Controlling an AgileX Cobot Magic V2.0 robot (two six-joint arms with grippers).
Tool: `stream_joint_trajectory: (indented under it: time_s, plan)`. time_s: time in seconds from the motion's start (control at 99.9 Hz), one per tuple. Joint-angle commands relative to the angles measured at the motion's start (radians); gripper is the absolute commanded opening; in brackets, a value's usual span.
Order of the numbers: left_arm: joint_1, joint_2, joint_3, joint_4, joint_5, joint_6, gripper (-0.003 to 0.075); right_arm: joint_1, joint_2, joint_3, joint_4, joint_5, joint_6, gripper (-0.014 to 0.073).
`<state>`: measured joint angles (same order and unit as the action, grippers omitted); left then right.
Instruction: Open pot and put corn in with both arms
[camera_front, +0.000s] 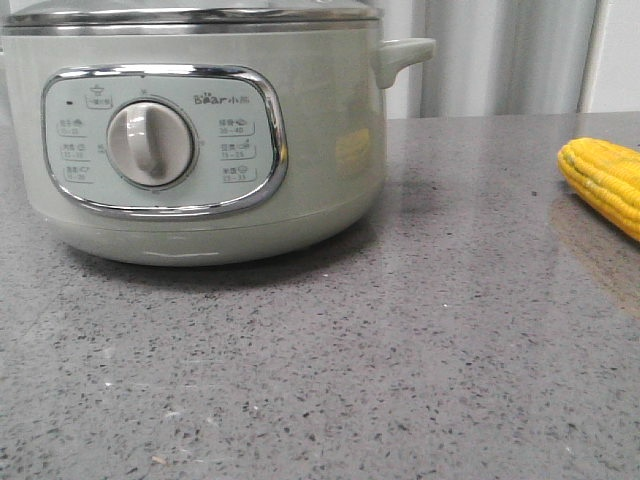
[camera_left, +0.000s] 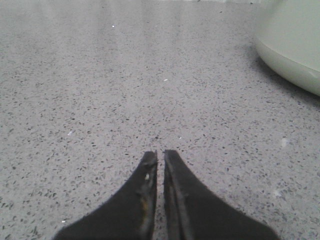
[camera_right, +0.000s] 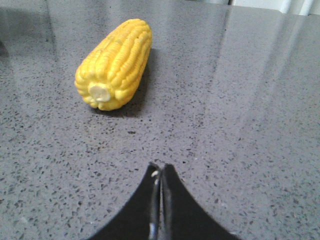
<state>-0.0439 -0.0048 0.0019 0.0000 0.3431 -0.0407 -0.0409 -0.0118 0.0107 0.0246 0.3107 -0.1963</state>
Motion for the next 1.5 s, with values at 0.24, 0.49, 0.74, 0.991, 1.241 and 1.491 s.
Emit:
stream_joint_trajectory:
  time_s: [0.24,0.49,0.74,0.991,1.241,1.491]
  plan:
    - [0.0,-0.021,0.007,-0.008,-0.024,-0.009,-0.002,0.0,-0.02,0.02,-0.009,-0.02,0.0,-0.0074]
    - [0.0,-0.021,0.007,-0.008,-0.024,-0.009,-0.002,0.0,-0.02,0.02,-0.009,-0.02,0.0,-0.0074]
    - [0.0,-0.021,0.007,-0.008,-0.024,-0.009,-0.002,0.0,-0.02,0.02,-0.009,-0.02,0.0,-0.0074]
    - [0.0,-0.021,0.007,-0.008,-0.024,-0.009,-0.002,0.0,-0.02,0.02,-0.025,-0.041,-0.002,-0.0074]
    - [0.0,-0.021,0.007,-0.008,-0.026,-0.009,-0.002,0.0,-0.02,0.02,-0.04,-0.216,-0.002,-0.0074]
    - [0.0,-0.021,0.007,0.061,-0.073,-0.007,-0.002,0.0,-0.02,0.02,0.203,-0.347,-0.002,-0.0074]
